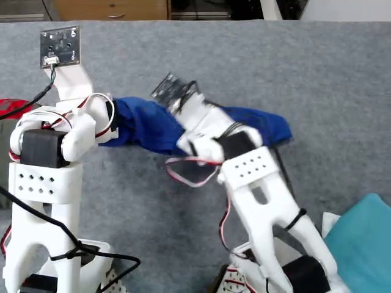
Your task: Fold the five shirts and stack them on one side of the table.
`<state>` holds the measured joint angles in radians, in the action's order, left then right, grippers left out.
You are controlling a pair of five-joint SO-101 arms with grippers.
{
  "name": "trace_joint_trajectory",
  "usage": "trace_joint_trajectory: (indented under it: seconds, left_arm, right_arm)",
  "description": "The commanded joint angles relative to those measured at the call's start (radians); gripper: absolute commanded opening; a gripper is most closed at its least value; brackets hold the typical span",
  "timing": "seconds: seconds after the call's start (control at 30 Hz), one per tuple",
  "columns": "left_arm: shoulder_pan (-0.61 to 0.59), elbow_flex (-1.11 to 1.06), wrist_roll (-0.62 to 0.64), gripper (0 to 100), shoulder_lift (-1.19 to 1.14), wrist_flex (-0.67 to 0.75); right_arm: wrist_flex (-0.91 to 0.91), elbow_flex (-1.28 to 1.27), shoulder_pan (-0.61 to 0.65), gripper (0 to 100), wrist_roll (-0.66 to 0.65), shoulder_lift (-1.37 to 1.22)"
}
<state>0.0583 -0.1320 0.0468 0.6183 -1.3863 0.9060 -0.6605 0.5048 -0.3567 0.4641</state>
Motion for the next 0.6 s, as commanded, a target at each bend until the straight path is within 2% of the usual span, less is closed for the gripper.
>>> trace_joint_trajectory:
  seconds: [0.0,0.1,0.4,0.47,0.57]
  left_arm:
    - [0.002,0.015,0.009,2,0.010,0.008]
    - [0.002,0.015,0.009,2,0.012,0.031]
    - [0.002,0.015,0.009,2,0.012,0.040]
    - [0.002,0.015,0.009,2,0.012,0.040]
    - [0.002,0.015,0.008,2,0.012,0.040]
  right_arm:
    - [-0.025,-0.039,0.071,18.8,0.017,0.050]
    - [-0.101,-0.074,0.087,23.5,0.038,0.038]
    - [-0.196,0.036,0.084,23.1,0.077,-0.239]
    - [-0.190,0.085,0.076,18.4,0.077,-0.286]
    - [-0.190,0.131,0.039,3.5,0.077,-0.311]
